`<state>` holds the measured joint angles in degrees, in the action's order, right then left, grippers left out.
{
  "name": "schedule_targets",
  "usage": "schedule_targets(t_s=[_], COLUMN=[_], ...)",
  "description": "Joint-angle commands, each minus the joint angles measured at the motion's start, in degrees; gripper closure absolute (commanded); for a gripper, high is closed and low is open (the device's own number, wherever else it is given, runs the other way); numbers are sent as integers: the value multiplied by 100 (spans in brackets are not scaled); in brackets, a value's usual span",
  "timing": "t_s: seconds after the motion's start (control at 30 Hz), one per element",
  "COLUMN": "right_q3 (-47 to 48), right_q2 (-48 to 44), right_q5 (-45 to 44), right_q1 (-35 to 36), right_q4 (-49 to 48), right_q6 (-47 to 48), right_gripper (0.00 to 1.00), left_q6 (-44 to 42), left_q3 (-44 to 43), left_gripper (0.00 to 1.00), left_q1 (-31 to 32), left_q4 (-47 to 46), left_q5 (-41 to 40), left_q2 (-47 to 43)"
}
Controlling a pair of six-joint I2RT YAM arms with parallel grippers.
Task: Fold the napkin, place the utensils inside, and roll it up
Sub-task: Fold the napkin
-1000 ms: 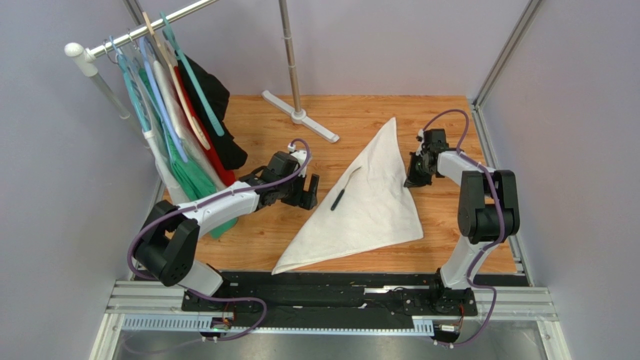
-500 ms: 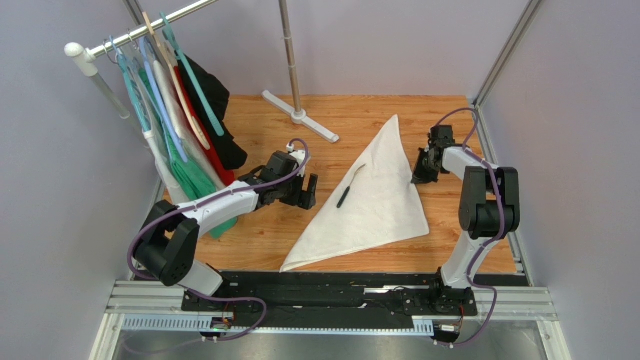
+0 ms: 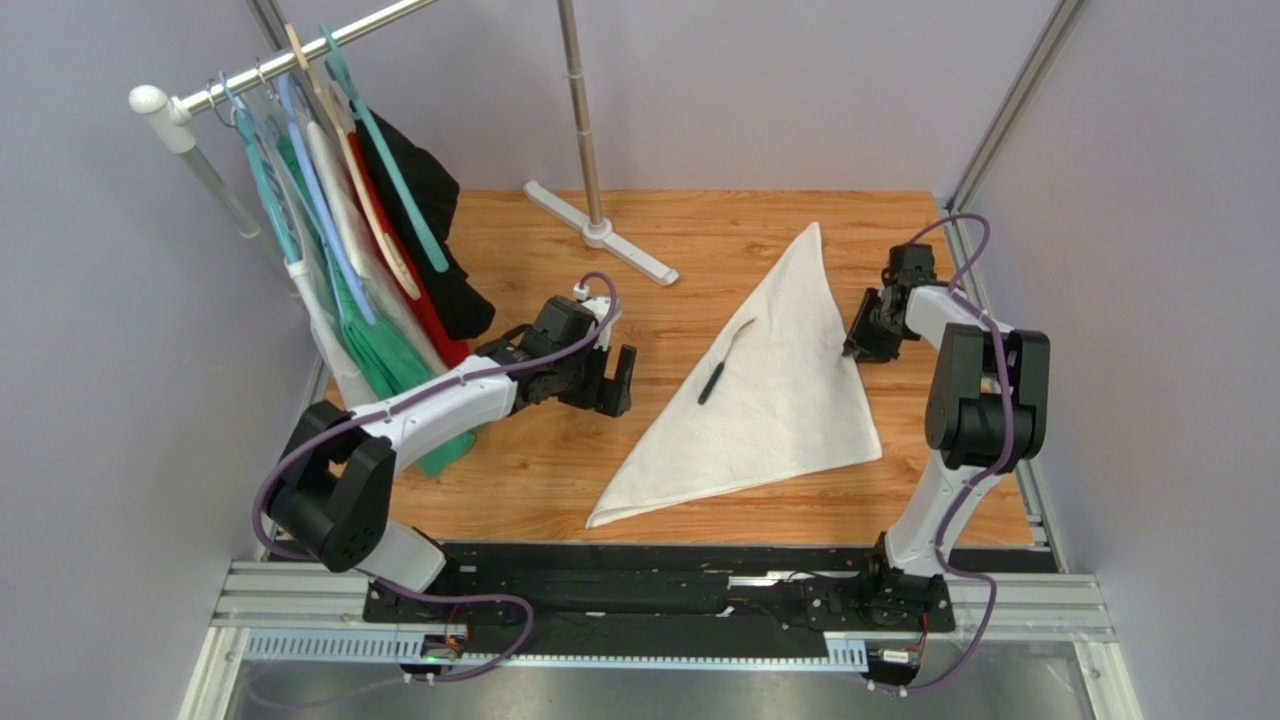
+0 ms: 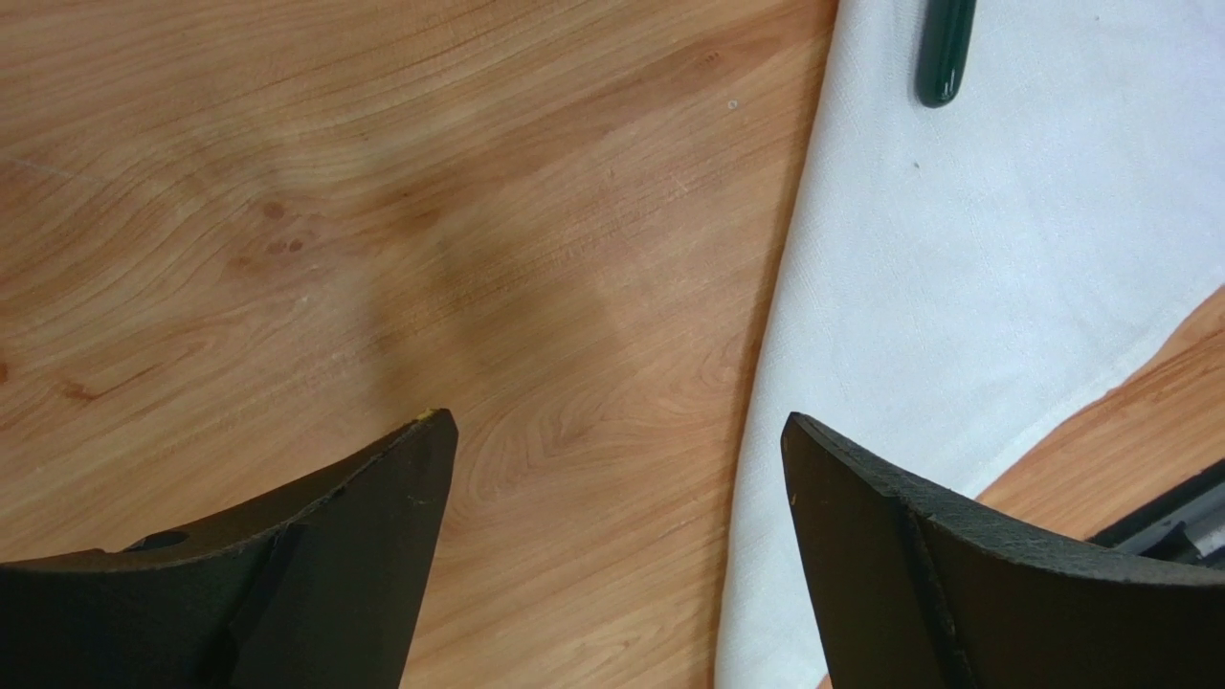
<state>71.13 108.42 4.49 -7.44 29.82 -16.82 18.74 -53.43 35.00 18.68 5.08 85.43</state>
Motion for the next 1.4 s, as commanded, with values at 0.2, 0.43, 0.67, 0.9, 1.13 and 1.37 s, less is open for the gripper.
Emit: schedule_targets(t_s=[0.2, 0.43, 0.67, 0.9, 1.13, 1.37], right_q3=[-485, -2708, -3237, -2570, -2200, -2025], right_q2=[-2709, -5049, -4823, -3153, -2212, -1623], right_q5=[121, 649, -325, -1090, -1284, -1539], right_q1=[961, 3815, 6287, 7704, 8460, 8760], right_q4=[34, -2285, -2780, -2929, -3158, -3220], right_q6=[460, 698, 1030, 1224, 1277, 1260], right_gripper=[50, 50, 50, 50, 50, 50], left_q6=[-62, -660, -890, -898, -916, -916], left_q3=[-923, -1082, -1029, -985, -950, -915], left_gripper=[5, 5, 5, 5, 5, 5], left_q1=[-494, -1224, -1426, -1813, -1830, -1830], left_q4=[1594, 1842, 1807, 1824, 1841, 1850], left_q5=[792, 1127, 916, 1065, 1047, 1056], left_q2=[-1045, -1125, -1300, -1353, -1362, -1397])
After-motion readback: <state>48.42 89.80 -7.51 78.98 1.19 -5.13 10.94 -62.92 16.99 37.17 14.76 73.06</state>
